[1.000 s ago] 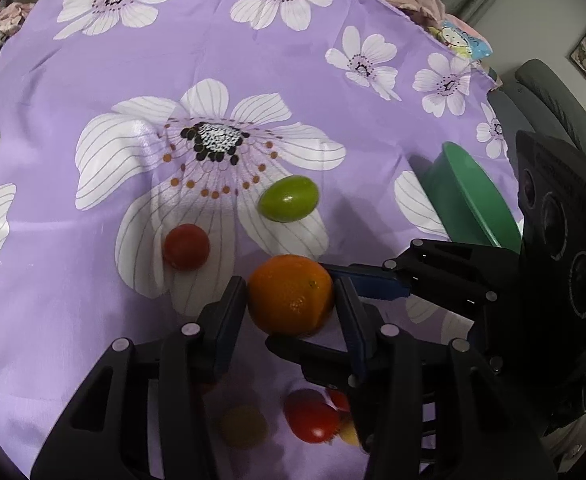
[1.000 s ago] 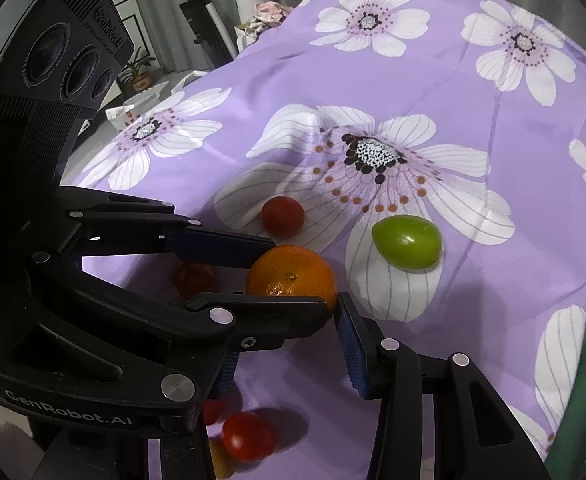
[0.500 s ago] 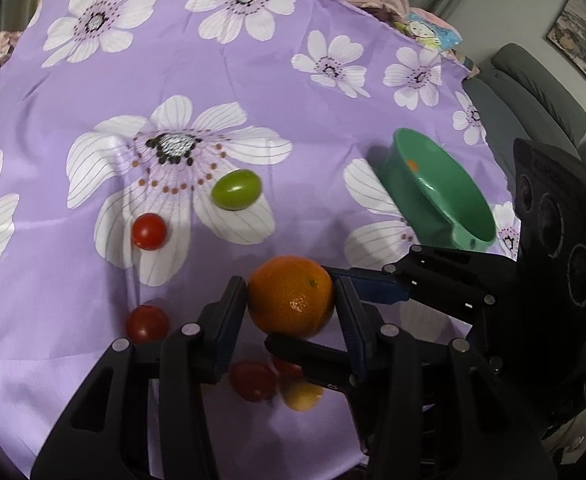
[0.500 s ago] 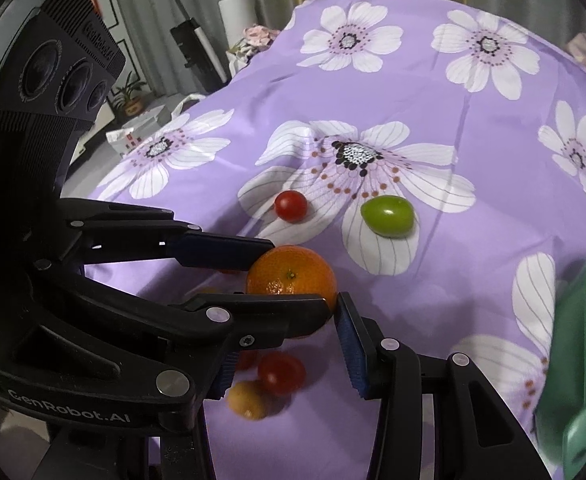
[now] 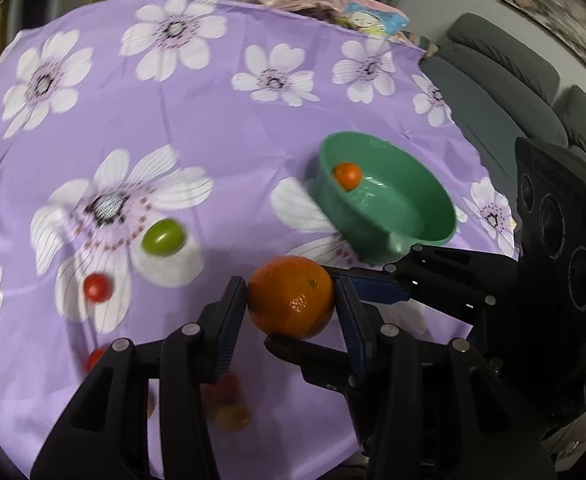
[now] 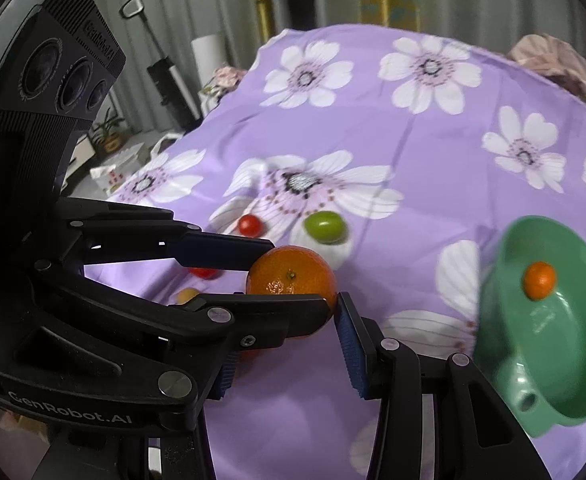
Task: Organize fruits
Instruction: 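Carry the second tangerine into the green bowl and open the left gripper while the right gripper holds the bowl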
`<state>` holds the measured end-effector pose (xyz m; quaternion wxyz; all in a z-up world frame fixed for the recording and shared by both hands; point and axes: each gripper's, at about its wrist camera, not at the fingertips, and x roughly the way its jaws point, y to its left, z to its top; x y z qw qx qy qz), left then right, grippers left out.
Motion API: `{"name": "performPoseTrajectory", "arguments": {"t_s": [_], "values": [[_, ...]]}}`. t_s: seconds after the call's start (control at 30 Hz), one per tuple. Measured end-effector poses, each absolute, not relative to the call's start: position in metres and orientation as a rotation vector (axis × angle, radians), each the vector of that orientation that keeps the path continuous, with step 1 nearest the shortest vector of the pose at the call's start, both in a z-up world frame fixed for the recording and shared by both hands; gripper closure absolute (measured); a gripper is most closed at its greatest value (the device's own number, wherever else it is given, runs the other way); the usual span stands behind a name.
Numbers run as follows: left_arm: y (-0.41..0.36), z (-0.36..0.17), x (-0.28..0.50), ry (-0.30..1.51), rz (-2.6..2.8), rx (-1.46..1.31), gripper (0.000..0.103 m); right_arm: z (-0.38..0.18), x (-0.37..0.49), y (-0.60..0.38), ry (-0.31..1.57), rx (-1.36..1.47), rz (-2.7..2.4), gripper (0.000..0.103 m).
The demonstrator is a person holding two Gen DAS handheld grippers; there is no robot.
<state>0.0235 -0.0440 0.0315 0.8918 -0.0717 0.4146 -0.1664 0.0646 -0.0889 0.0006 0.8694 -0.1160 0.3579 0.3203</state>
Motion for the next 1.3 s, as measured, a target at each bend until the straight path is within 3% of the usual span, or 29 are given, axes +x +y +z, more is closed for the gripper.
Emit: {"name": "performPoseTrajectory", "arguments": {"t_s": [0.6, 1.3], "values": [[-0.132, 0.048, 0.081, 0.823, -0.509, 0.004, 0.058, 0.019, 0.086, -0.179, 0.663, -0.126, 0.467, 0.057], [-0.177, 0.023, 0.121, 0.843, -0.609, 0.020, 0.058, 0.000, 0.112, -0.231, 0.698, -0.080, 0.356, 0.057]]}}
